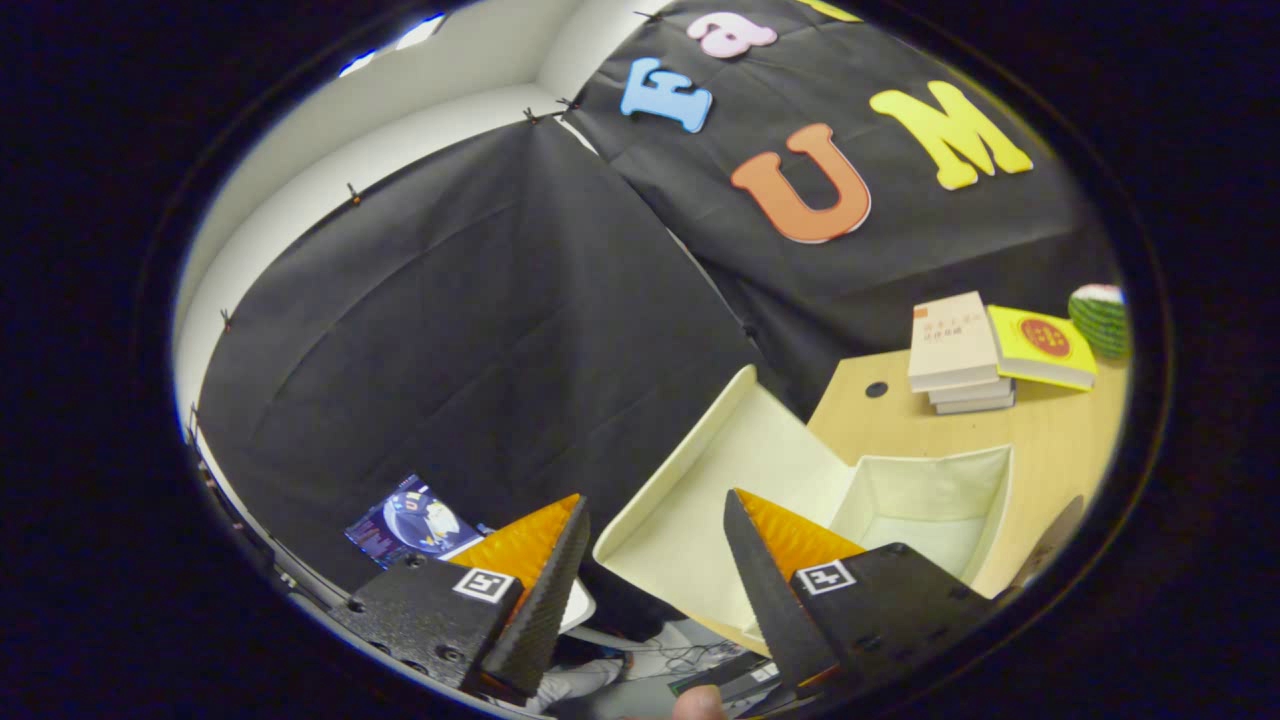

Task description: Open the storage box then place both shoes into the box .Put the left shoe in first, then the right shoe, with the right side of both shoes facing outward in a uniform manner.

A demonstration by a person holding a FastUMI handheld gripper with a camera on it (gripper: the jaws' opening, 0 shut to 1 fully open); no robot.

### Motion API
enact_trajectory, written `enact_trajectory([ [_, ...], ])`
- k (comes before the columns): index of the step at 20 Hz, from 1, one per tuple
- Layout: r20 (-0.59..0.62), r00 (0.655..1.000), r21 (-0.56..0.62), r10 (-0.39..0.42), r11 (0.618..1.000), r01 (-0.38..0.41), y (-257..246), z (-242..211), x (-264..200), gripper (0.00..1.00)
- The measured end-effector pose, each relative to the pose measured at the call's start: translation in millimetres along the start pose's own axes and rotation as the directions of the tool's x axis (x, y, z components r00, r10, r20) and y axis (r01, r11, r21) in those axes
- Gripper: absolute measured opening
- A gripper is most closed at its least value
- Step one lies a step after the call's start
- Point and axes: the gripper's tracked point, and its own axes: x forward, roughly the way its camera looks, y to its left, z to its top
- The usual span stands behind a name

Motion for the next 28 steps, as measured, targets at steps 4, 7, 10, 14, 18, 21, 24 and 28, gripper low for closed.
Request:
enact_trajectory([
  [4,0.047,0.997,-0.098,-0.068,0.993,0.073,-6,5,-30,0.91],
  [7,0.107,0.983,-0.207,-0.149,0.964,0.168,-19,19,-56,0.91],
  [10,0.201,0.944,-0.326,-0.260,0.891,0.315,-43,34,-95,0.94],
  [14,0.313,0.875,-0.347,-0.369,0.814,0.467,-67,44,-148,1.00],
  [18,0.329,0.828,-0.291,-0.453,0.786,0.546,-101,44,-201,1.00],
  [21,0.290,0.800,-0.244,-0.525,0.768,0.592,-140,37,-228,1.00],
  [24,0.141,0.780,-0.183,-0.609,0.758,0.626,-188,12,-234,1.00],
  [28,-0.202,0.758,0.003,-0.621,0.773,0.634,-245,-54,-227,1.00],
])
